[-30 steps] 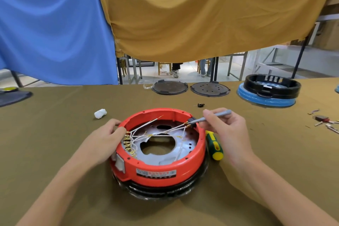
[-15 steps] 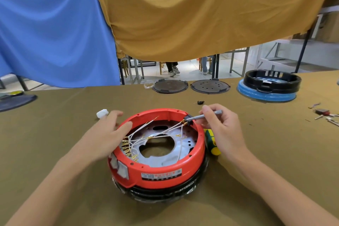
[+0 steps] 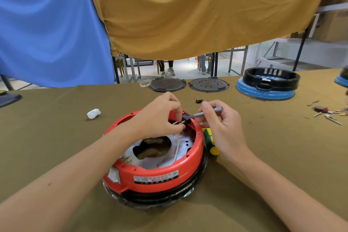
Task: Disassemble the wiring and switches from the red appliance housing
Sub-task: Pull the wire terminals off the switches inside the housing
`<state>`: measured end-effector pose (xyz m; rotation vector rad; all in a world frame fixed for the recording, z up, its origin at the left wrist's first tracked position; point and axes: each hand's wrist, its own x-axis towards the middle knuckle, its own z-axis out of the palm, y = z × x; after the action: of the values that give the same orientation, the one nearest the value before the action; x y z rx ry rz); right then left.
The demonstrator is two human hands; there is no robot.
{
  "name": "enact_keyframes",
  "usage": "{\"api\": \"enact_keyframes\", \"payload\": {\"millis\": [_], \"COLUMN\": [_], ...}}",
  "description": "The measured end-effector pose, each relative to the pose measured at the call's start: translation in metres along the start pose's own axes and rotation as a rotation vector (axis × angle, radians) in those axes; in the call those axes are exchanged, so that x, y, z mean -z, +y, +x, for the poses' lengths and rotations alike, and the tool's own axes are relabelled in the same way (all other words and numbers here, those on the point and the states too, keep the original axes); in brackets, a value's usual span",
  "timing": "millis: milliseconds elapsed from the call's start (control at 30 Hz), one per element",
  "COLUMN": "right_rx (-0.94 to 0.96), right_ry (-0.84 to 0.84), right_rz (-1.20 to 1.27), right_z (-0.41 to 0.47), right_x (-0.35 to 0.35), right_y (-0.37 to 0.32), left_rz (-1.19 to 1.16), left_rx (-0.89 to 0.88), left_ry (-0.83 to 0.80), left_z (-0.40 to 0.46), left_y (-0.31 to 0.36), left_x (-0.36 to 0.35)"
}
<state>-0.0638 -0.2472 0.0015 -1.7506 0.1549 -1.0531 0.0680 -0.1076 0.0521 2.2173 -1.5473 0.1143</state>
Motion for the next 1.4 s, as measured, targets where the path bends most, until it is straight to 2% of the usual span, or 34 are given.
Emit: {"api": "enact_keyframes", "payload": {"millis": [267,800,1033,1400], "right_rx": [0.007,0.074,0.155,0.304], "right_ry": [-0.002,-0.007,-0.039,-0.099], "right_rz": [-0.025,-0.118,-0.242,-0.441], "right_z": [-0.001,-0.002,-0.002,-0.001], "right_x": [0.000,0.000,0.000,0.002], "right_y": [-0.004,-0.001,-0.004,-0.003], "left_rz": [-0.007,-0.054,-0.100,-0.165], "left_rx": [0.044,0.032,0.137,0.151], "left_ry": [0.060,0.072,0.010,0.030], "left_z": [-0.003,0.001,0.002,0.001], "left_y": [-0.002,-0.004,-0.005,-0.005], "left_x": [-0.009,-0.013,-0.011,-0.012]}}
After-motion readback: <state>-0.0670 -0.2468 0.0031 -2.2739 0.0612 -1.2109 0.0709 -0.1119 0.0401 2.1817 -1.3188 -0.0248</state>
